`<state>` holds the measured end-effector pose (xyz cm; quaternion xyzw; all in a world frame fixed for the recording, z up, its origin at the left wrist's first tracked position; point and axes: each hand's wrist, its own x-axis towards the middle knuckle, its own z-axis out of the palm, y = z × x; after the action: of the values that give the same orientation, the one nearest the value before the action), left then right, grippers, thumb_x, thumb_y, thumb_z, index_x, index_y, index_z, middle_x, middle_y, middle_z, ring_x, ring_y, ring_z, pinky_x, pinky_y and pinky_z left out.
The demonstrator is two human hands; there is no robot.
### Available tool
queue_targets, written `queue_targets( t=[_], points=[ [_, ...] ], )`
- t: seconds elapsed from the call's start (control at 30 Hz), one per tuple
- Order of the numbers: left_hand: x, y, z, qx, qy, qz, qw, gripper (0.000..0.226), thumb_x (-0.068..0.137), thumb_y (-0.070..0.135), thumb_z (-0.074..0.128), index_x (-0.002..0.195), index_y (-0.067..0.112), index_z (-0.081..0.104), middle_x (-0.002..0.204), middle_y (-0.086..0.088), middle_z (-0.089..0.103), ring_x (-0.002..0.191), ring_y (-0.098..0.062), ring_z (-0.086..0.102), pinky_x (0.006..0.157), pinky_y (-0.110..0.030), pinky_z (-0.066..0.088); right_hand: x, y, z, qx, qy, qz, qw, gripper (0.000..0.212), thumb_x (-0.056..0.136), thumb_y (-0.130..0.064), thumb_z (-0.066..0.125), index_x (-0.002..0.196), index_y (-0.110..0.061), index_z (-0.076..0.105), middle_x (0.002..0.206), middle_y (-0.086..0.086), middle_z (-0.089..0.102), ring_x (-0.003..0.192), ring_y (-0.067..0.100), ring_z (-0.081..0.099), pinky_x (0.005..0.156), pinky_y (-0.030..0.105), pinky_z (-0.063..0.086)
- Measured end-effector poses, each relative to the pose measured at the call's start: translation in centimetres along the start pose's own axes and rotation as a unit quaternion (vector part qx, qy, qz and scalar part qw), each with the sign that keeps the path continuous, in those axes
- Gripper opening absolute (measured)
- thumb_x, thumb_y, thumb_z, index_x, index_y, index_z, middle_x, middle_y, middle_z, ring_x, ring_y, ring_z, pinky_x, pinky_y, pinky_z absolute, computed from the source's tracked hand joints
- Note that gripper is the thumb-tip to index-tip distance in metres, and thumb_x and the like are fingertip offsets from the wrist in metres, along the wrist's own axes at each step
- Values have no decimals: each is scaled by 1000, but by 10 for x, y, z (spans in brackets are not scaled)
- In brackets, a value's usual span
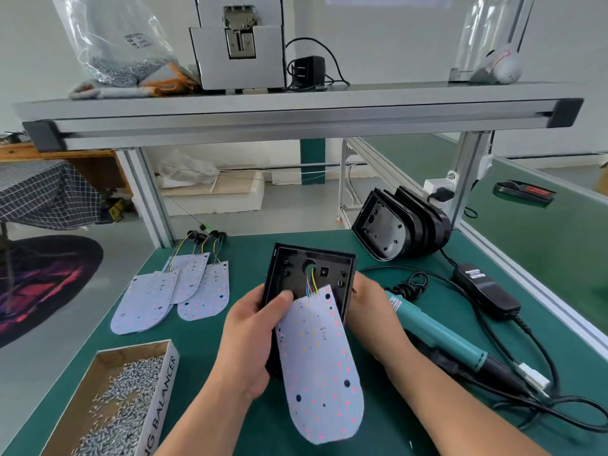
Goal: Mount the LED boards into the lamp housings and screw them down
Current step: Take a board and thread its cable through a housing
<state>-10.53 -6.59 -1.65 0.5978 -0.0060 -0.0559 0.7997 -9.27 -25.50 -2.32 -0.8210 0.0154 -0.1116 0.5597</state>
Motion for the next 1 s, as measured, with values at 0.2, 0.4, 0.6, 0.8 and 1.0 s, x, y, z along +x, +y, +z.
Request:
queue_targets(
  t=[0.2,0.4,0.6,0.8,1.0],
  points=[
    [3,0,-3,-4,127,18,992,17,103,17,70,91,18,80,87,-5,78,74,-20,67,76,-40,55,-11,-11,-26,139,21,-55,989,27,99,-40,57,85,-19,67,72,2,68,57,16,47,52,24,38],
    [8,-5,-6,-18,191,28,981,34,106,34,65,100,0,64,86,-9,64,78,-22,53,76,-45,45,-25,-15,-28,60,-175,-29,982,14,88,-34,74,85,-22,69,69,-5,67,53,10,47,48,18,38],
    [5,-10,4,-39,182,20,982,55,109,51,53,100,-3,59,85,-5,70,76,-25,63,78,-42,50,-27,-18,-25,149,-108,44,982,13,81,-29,74,93,-25,77,78,0,74,59,12,59,46,19,41],
    [-8,-14,22,-25,131,23,991,55,107,66,44,104,22,78,110,-2,82,105,-29,78,101,-60,59,-37,-12,-2,126,53,-18,990,15,97,-10,72,94,-25,76,74,-8,72,67,4,63,64,14,47],
    [-13,-15,29,-29,112,45,992,50,105,58,59,118,10,66,116,-15,77,111,-42,72,100,-66,57,-40,-14,11,146,145,-31,978,24,98,-13,67,108,-35,66,68,-9,62,62,6,56,61,14,44]
  ],
)
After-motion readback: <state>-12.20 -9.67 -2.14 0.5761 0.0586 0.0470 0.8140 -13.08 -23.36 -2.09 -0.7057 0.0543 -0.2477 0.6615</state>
